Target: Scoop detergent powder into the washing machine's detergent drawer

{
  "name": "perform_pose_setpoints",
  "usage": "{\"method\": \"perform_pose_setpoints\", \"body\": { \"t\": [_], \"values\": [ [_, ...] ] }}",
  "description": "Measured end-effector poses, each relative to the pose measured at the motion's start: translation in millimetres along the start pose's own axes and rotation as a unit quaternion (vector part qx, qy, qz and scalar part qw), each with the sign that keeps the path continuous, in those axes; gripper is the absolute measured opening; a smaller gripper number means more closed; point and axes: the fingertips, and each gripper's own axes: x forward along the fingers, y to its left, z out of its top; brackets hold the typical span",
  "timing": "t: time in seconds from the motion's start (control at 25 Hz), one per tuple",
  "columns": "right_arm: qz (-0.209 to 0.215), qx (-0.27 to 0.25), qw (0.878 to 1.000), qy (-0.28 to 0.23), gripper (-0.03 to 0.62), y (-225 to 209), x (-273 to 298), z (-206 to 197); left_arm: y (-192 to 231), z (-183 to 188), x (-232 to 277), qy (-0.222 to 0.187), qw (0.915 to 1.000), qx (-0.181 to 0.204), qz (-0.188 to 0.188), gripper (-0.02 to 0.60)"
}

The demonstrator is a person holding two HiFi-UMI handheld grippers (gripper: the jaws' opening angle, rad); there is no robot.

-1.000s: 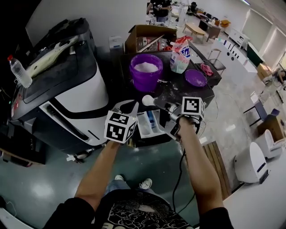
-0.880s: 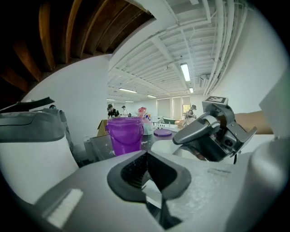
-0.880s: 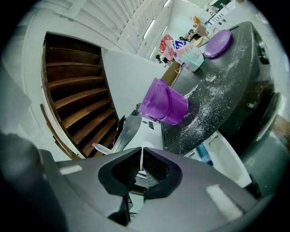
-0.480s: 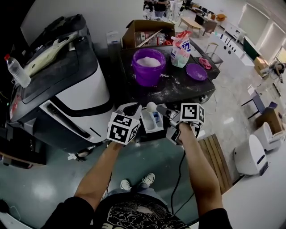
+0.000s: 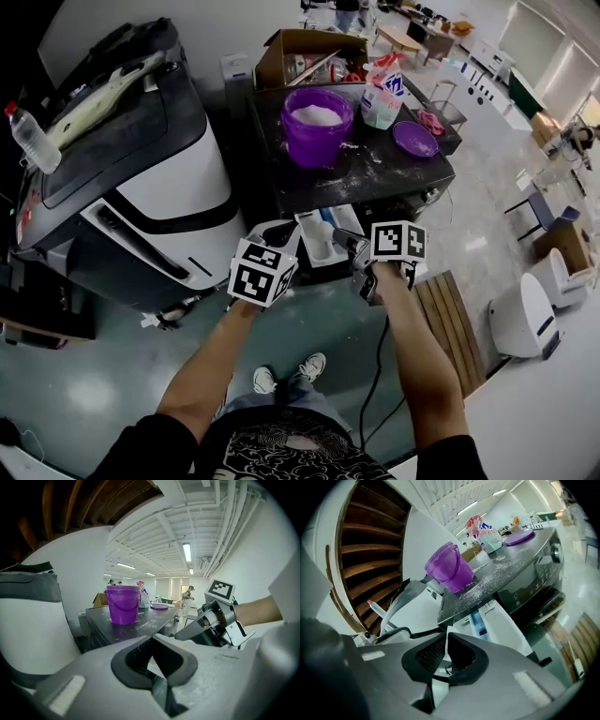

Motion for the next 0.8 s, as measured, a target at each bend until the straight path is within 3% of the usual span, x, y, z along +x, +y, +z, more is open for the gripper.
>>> {"method": "perform_pose_setpoints", "body": {
  "t": [0.4,0.8],
  "values": [
    [-0.08,-0.114,0.989,0.052,0.038,-12.6,16.6,-13.7,7.5,-17.2,-5.2,0.009,0.9999,-0.01,0.006,0.0],
    [-0.13,-0.244,0.955,0.102,0.038,-7.2,28.4,-15.2,15.1,-20.0,-11.8,0.008,0.9998,-0.014,0.011,0.0]
  ]
}}
